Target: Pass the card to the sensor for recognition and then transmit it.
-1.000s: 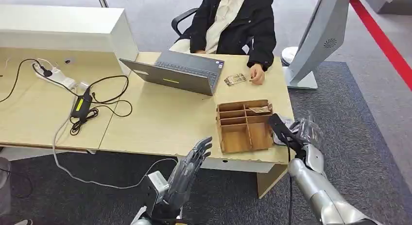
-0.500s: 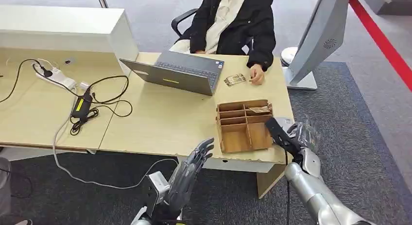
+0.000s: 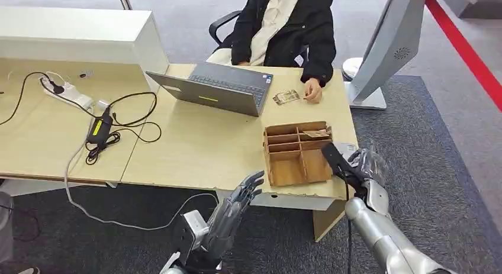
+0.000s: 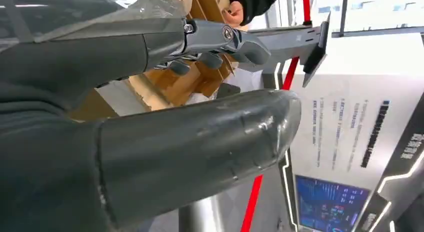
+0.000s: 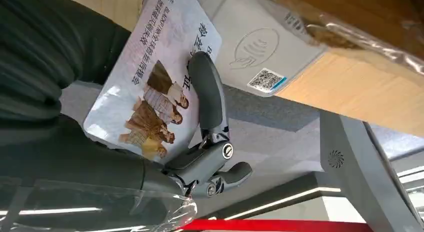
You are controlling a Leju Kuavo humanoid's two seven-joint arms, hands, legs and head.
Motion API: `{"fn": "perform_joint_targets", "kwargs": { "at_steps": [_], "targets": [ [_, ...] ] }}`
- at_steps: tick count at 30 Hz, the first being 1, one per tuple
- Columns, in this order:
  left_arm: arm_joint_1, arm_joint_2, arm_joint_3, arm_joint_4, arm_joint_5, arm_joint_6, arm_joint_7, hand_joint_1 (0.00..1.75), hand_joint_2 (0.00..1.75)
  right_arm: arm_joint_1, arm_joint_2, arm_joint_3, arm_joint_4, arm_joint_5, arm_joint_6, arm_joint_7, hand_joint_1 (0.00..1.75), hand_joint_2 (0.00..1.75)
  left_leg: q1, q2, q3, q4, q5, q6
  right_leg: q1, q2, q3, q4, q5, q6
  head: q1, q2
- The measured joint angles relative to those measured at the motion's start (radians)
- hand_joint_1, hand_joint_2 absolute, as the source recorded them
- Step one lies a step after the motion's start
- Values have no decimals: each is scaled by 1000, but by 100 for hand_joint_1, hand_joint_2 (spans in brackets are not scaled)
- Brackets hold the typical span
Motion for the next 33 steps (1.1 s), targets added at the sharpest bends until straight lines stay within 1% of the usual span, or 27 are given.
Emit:
{"fn": "perform_joint_targets", "kwargs": {
  "at_steps": [6, 12, 14, 18, 23, 30, 33],
  "targets": [
    [1, 2, 0, -5, -19, 3, 0, 0, 0, -1, 2, 21, -30, -1, -3, -1, 175, 175, 0, 0, -1, 0, 0, 0, 0, 0, -1, 0, 0, 0, 0, 0],
    [5, 6, 0, -14, -39, 19, 5, 0, 0, 2, 3, 18, -115, 66, -7, -39, 175, 175, 0, 0, -1, 0, 0, 0, 0, 0, -1, 0, 0, 0, 0, 0],
    [10, 11, 0, -24, -43, 32, 11, 0, 0, 8, 7, 4, -161, 104, -8, -48, 175, 175, 0, 0, -1, 0, 0, 0, 0, 0, -1, 0, 0, 0, 0, 0],
    [21, 17, 1, -40, -51, 35, 19, 0, 0, 15, 15, -18, -243, 149, -9, -45, 175, 175, 0, 0, -1, 0, 0, 0, 0, 0, -1, 0, 0, 0, 0, 0],
    [34, 22, 4, -53, -61, 27, 23, 0, 0, 32, 19, -47, -365, 187, -10, -26, 175, 175, 0, 0, -1, 0, 0, 0, 0, 0, -1, 0, 0, 0, 0, 0],
    [38, 26, 11, -62, -65, 16, 23, 0, 0, 53, 23, -94, -496, 230, -11, -31, 175, 175, 0, 0, -1, 0, 0, 0, 0, 0, -1, 0, 0, 0, 0, 0],
    [38, 27, 12, -64, -64, 2, 22, 0, 0, 59, 25, -111, -551, 255, -11, -28, 175, 175, 0, 0, -1, 0, 0, 0, 0, 0, -1, 0, 0, 0, 0, 0]
  ]
}}
